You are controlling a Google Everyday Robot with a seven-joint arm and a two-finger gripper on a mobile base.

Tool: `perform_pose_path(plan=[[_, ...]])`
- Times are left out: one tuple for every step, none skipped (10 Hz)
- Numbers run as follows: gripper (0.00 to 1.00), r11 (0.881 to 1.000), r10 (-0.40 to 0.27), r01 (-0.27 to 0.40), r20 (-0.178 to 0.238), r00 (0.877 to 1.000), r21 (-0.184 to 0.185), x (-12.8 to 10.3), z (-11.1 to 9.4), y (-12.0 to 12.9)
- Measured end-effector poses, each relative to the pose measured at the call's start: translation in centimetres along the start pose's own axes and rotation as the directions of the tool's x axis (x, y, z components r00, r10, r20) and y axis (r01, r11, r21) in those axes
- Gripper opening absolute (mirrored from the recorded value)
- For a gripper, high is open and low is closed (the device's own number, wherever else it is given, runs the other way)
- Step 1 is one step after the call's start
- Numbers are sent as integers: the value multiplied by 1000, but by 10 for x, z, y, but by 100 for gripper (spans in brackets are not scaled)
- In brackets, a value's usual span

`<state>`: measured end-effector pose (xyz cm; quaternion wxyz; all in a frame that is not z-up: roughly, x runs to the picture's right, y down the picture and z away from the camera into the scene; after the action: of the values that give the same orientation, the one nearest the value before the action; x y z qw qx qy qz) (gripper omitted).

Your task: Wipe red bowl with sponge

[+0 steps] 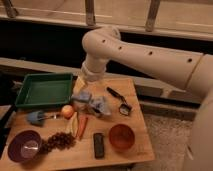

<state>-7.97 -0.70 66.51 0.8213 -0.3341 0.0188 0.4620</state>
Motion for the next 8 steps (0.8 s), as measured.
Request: perform_pose_path(plan=[[78, 1000, -23, 23, -20, 1000, -12, -4, 10, 6], [78, 999, -42, 41, -45, 998, -23, -6, 20, 9], [78, 998, -55, 54, -63, 996, -32, -9, 32, 10], [78, 997, -68, 66, -82, 994, -31, -12, 47, 11], [78, 997, -80, 78, -85, 993, -19, -16, 57, 10], [78, 995, -91, 93, -64, 994, 28, -21, 66, 6], [78, 993, -98, 99, -12, 995, 66, -28, 67, 5], [78, 991, -99, 95, 35, 994, 92, -34, 65, 4]])
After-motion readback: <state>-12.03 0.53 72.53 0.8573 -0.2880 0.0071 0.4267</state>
